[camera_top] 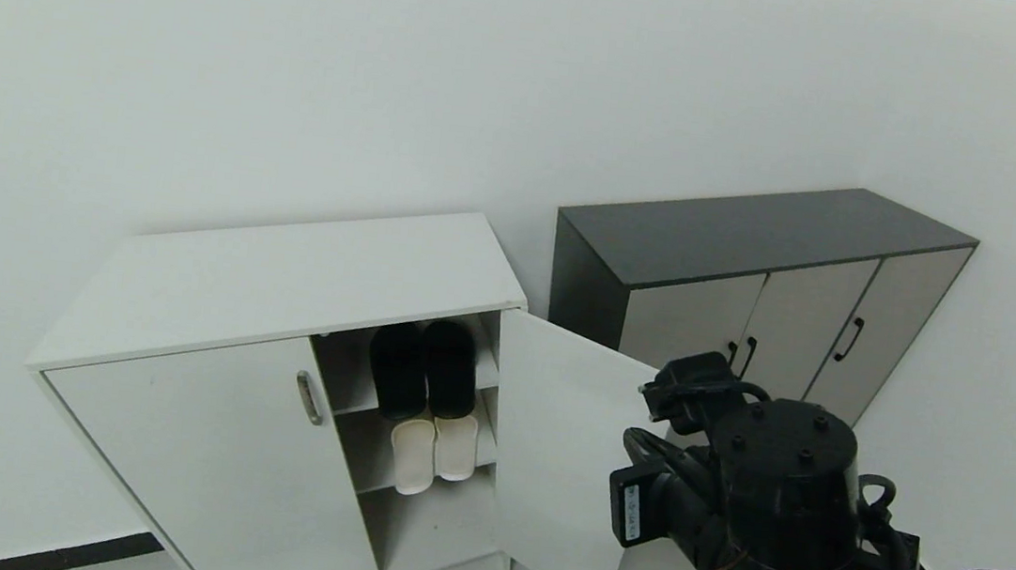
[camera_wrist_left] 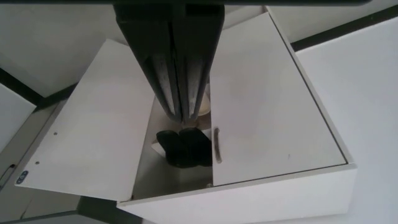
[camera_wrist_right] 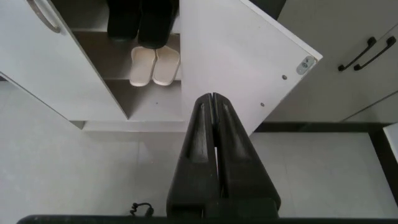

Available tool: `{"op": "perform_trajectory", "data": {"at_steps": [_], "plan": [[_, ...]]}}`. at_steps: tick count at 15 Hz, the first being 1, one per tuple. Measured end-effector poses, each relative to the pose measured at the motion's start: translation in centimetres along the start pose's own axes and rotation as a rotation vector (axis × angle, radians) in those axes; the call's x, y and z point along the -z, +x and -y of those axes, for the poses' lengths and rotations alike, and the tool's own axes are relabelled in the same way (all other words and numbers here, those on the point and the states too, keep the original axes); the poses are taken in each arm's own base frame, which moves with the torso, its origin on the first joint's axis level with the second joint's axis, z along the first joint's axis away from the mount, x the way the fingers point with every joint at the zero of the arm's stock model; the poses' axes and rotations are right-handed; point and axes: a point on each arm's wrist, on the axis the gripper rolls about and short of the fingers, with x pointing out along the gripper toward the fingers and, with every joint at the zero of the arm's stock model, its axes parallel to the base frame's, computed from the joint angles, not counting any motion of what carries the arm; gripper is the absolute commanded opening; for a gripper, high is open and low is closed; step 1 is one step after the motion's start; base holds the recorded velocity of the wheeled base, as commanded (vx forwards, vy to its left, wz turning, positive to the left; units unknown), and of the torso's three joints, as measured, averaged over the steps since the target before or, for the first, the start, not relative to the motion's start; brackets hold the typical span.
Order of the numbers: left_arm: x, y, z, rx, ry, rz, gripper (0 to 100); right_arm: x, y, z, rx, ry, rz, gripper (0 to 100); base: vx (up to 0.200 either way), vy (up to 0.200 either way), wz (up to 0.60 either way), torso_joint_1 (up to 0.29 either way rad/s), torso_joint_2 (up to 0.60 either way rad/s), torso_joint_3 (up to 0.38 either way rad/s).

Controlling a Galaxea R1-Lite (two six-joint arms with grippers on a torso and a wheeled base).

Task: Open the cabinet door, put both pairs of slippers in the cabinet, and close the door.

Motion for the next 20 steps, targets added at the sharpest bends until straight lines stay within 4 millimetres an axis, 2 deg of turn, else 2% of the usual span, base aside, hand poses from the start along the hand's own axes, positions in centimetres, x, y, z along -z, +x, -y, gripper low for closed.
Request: {"op": "perform_trajectory", "data": {"at_steps": [2, 7, 12, 15, 20], "plan": [[0.0, 0.0, 0.0, 0.000, 0.000, 0.000, 0, 0.1, 0.0, 0.0, 0.000, -0.001, -0.002, 0, 0.000, 0.000, 0.00, 0.000, 0.00, 0.000], [0.0, 0.0, 0.0, 0.000, 0.000, -0.001, 0, 0.2, 0.4, 0.3, 0.013, 0.001, -0.006, 0, -0.200, 0.000, 0.00, -0.001, 0.00, 0.001], [0.0, 0.0, 0.0, 0.000, 0.000, 0.000, 0, 0.2, 1.1, 1.1, 0.046, -0.013, -0.012, 0, 0.000, 0.000, 0.00, 0.000, 0.00, 0.000], [0.0, 0.0, 0.0, 0.000, 0.000, -0.001, 0, -0.1, 2.6, 2.2, 0.078, -0.004, -0.015, 0, 0.000, 0.000, 0.00, 0.000, 0.00, 0.000], [0.0, 0.0, 0.0, 0.000, 0.000, 0.000, 0, -3.2, 7.8, 5.8, 0.120, 0.078, 0.051, 0, 0.000, 0.000, 0.00, 0.000, 0.00, 0.000]]}}
